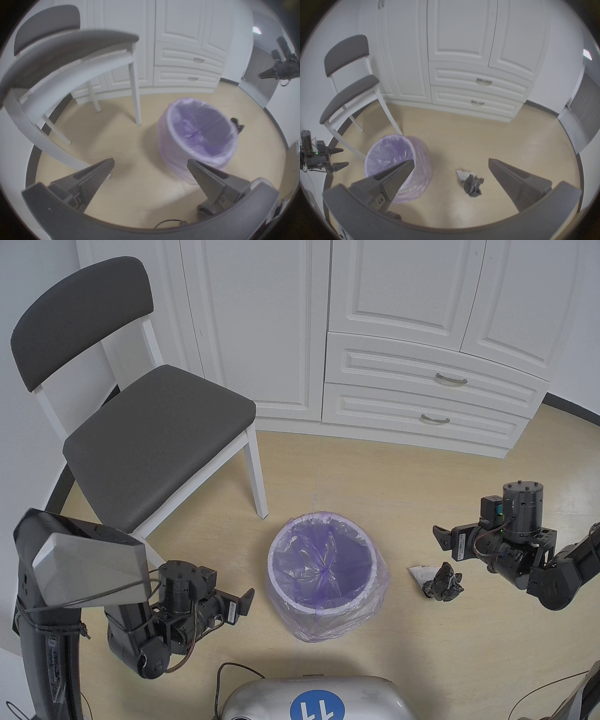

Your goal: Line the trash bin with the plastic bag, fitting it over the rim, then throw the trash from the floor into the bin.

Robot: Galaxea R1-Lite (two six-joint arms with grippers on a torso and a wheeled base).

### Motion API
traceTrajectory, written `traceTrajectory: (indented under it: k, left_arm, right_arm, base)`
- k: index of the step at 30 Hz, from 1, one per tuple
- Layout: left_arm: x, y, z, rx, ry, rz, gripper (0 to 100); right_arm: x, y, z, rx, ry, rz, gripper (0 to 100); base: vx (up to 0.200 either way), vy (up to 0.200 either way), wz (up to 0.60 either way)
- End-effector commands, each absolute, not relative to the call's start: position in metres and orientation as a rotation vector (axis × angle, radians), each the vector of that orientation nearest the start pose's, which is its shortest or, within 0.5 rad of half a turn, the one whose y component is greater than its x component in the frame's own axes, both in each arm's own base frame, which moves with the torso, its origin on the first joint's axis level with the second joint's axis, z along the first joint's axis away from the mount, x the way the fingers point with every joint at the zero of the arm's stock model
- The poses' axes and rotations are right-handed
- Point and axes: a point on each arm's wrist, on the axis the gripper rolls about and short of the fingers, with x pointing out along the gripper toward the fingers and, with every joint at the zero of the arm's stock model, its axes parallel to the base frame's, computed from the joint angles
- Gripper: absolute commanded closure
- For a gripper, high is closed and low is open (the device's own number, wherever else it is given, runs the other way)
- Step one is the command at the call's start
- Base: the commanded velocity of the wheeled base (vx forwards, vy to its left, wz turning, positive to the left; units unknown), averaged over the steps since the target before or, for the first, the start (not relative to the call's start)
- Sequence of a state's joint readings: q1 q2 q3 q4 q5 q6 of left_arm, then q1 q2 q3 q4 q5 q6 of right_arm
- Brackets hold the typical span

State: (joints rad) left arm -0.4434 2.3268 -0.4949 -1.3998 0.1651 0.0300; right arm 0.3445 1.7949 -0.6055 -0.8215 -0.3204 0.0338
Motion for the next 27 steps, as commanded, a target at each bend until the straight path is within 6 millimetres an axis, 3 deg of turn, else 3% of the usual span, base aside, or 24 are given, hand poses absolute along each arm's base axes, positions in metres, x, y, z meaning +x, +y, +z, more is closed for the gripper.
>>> traceTrajectory:
  k: [1,4,9,12,15,17,23,24,25,27]
  left_arm:
    - [0.243,-0.148,0.032,0.142,0.291,-0.388,0]
    - [0.219,-0.143,0.052,0.112,0.266,-0.420,0]
    - [0.198,-0.131,0.085,0.021,0.177,-0.406,0]
    - [0.186,-0.121,0.096,0.000,0.149,-0.389,0]
    - [0.174,-0.113,0.100,-0.004,0.141,-0.388,0]
    - [0.172,-0.111,0.102,-0.006,0.135,-0.387,0]
    - [0.170,-0.104,0.126,-0.043,0.018,-0.322,0]
    - [0.170,-0.104,0.126,-0.043,0.018,-0.322,0]
    - [0.168,-0.103,0.131,-0.052,-0.004,-0.325,0]
    - [0.169,-0.103,0.133,-0.057,-0.010,-0.326,0]
  right_arm:
    - [0.257,0.082,0.157,-0.119,0.203,0.013,0]
    - [0.241,0.077,0.174,-0.116,0.180,0.011,0]
    - [0.206,0.064,0.198,-0.155,0.090,0.009,0]
    - [0.184,0.056,0.210,-0.165,0.033,0.007,0]
    - [0.175,0.053,0.212,-0.190,0.054,0.020,0]
    - [0.176,0.053,0.211,-0.201,0.086,0.017,0]
    - [0.239,0.046,0.194,0.028,0.577,0.001,0]
    - [0.239,0.046,0.194,0.028,0.577,0.001,0]
    - [0.264,0.035,0.183,0.090,0.706,0.004,0]
    - [0.280,0.028,0.169,0.120,0.780,0.014,0]
  base:
    - [0.000,0.000,0.00]
    - [0.000,0.000,0.00]
    - [0.000,0.000,0.00]
    - [0.000,0.000,0.00]
    - [0.000,0.000,0.00]
    - [0.000,0.000,0.00]
    - [0.000,0.000,0.00]
    - [0.000,0.000,0.00]
    - [0.000,0.000,0.00]
    - [0.000,0.000,0.00]
